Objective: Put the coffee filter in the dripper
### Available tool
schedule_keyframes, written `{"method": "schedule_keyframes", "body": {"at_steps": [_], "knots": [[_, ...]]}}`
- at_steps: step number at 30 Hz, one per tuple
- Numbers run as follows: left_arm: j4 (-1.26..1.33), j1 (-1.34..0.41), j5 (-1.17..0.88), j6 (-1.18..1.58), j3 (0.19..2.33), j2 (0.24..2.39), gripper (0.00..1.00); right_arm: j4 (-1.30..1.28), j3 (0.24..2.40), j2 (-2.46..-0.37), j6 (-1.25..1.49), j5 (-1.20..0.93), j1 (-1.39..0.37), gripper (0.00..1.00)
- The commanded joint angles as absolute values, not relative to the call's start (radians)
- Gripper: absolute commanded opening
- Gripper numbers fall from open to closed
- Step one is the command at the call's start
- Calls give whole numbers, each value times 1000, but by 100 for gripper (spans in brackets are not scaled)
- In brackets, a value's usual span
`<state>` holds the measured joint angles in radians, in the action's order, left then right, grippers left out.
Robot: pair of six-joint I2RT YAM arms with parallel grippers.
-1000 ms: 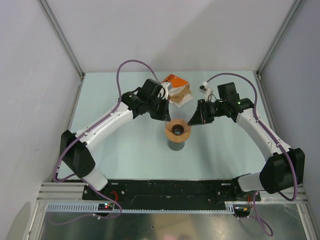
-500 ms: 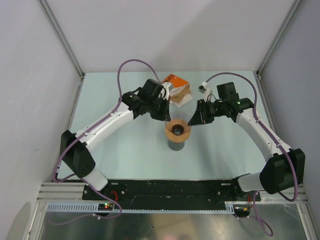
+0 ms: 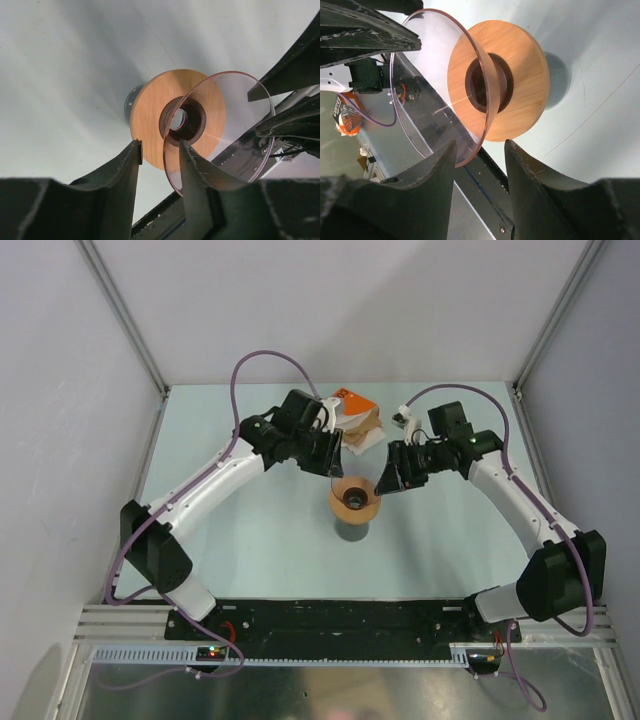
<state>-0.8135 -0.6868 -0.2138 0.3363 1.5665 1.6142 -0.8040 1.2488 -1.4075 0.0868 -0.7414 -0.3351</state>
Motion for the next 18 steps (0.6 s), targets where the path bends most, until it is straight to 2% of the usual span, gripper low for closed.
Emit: {"method": "schedule_keyframes", "body": {"at_steps": [1,4,9,13,18], "knots": [[-810,-672,-238,307,1622,1613,45,-852,1310,-1432,70,-716,-342,51],[-810,-658,-264,308,1620,1607,52,-862,1338,-1433,76,-725,-341,55],[-815,-650,-289,311,1597,1580,54,-881,1361,-1427,81,-743,-341,57],[-820,-649,-295,313,1561,1570,49,-884,1364,-1427,87,-754,-343,58],[-819,-650,-311,317,1532,1583,39,-881,1363,-1455,83,-759,-345,50]]}}
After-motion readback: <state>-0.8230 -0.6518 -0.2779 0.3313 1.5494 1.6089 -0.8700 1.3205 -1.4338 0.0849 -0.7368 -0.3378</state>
